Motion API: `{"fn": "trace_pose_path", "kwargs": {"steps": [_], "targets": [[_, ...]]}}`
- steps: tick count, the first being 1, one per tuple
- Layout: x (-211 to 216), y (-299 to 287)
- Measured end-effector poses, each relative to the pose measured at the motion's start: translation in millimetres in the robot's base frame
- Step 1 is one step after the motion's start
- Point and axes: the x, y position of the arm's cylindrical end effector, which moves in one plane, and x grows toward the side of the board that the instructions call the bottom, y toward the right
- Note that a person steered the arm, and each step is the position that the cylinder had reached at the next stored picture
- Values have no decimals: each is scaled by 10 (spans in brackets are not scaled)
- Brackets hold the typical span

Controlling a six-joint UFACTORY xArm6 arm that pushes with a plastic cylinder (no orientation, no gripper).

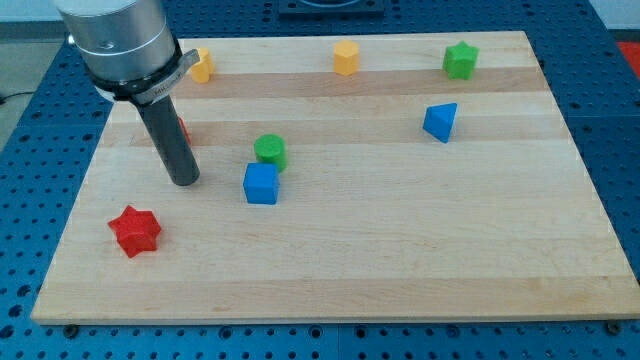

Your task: Place the green circle diagonally bottom right to the blue cube

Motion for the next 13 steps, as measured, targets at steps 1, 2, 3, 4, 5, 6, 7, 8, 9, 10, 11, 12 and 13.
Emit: {"fn": "trace_pose_path", "kwargs": {"steps": [1, 2, 3, 4, 5, 6, 7, 8, 9, 10, 11, 12, 13], "targets": [[-52, 0], [-53, 0], [-53, -39], [-53, -46], [-87, -33], [-373, 203], [-384, 444], [-303, 794], [-277, 1091], [-400, 1152], [-409, 1152], [-421, 1152], [-421, 1159]]}}
